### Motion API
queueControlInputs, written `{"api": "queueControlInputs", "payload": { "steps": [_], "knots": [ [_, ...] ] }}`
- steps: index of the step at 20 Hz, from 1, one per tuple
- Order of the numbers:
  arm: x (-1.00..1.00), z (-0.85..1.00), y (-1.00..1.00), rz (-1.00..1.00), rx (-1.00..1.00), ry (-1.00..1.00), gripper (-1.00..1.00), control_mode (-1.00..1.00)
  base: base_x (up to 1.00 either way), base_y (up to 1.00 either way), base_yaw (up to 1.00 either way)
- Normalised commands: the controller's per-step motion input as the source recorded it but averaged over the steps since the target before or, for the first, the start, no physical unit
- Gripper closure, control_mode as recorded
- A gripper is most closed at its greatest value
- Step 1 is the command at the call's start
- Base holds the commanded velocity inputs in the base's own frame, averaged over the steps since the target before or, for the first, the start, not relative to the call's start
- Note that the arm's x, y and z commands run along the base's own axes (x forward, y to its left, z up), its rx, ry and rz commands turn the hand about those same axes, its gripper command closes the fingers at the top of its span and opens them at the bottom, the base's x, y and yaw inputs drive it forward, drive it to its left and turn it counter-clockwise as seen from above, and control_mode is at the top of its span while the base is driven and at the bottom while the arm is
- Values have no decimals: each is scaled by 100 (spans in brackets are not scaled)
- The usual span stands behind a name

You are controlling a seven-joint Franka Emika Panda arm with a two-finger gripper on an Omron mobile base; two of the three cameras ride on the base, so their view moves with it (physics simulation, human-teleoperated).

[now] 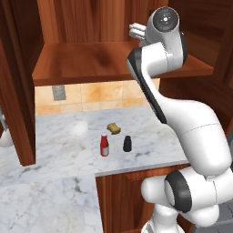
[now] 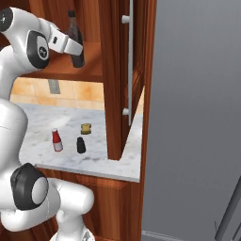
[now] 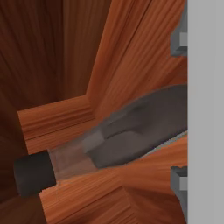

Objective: There are various items on the counter. Only move the condiments/shakers into the cabinet.

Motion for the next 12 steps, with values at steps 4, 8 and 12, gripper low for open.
{"api": "queueControlInputs", "payload": {
  "steps": [4,8,12],
  "knots": [
    [-94,-10,0,-3,0,0,-100,-100,0,0,0],
    [-100,-24,0,-4,0,0,-100,-100,0,0,0],
    [-100,-47,0,-1,-1,0,-100,-100,0,0,0]
  ]
}}
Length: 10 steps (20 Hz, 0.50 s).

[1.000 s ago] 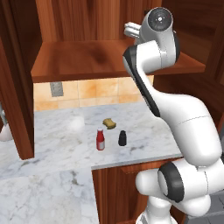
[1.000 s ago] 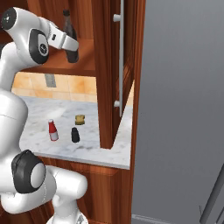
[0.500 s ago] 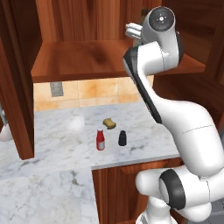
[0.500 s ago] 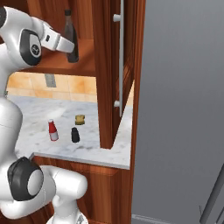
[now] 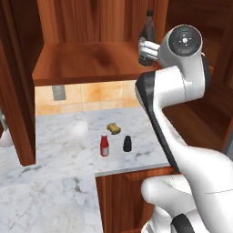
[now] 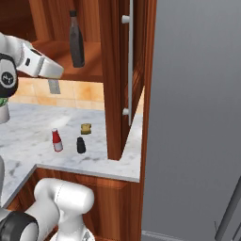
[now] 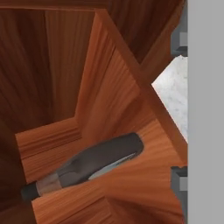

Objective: There are various items on the counter. Only move the condiments/shakers into the cabinet.

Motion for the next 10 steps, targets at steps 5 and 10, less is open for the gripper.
{"api": "queueControlInputs", "payload": {
  "steps": [5,10],
  "knots": [
    [-100,-75,0,-1,-1,0,-100,-100,0,0,0],
    [-100,-84,15,1,-4,3,-100,-100,0,0,0]
  ]
}}
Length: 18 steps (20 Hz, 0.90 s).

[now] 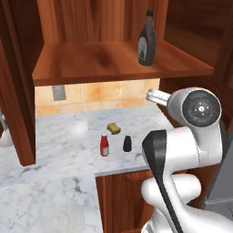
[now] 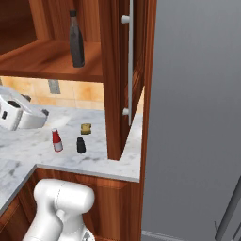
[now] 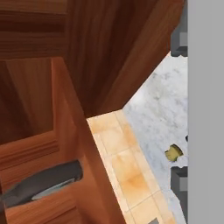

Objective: There are various items on the counter. Only move the condiments/shakers into the cabinet.

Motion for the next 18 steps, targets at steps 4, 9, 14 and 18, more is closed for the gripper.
{"api": "queueControlInputs", "payload": {
  "steps": [4,9,14,18],
  "knots": [
    [-93,-61,35,32,-2,10,-100,-100,0,0,0],
    [-20,-37,29,42,0,36,-100,-100,0,0,0],
    [50,-53,8,27,-5,55,-100,-100,0,0,0],
    [38,-50,4,-2,-6,31,-100,-100,0,0,0]
  ]
}}
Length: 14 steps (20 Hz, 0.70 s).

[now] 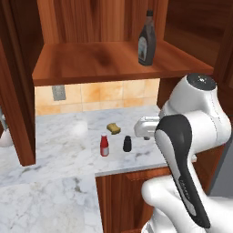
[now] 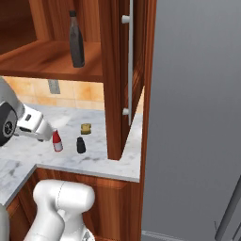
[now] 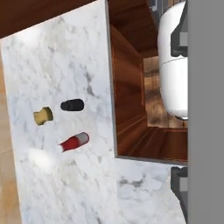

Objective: There are various items on the counter. Only move the condiments/shakers into the cabinet.

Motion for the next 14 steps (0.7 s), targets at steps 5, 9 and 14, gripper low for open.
{"api": "queueControlInputs", "payload": {
  "steps": [5,9,14],
  "knots": [
    [67,-68,1,-1,-8,7,-100,-100,0,0,0],
    [70,-57,0,0,-1,0,-100,-100,0,0,0],
    [59,-39,-17,5,1,0,-100,-100,0,0,0]
  ]
}}
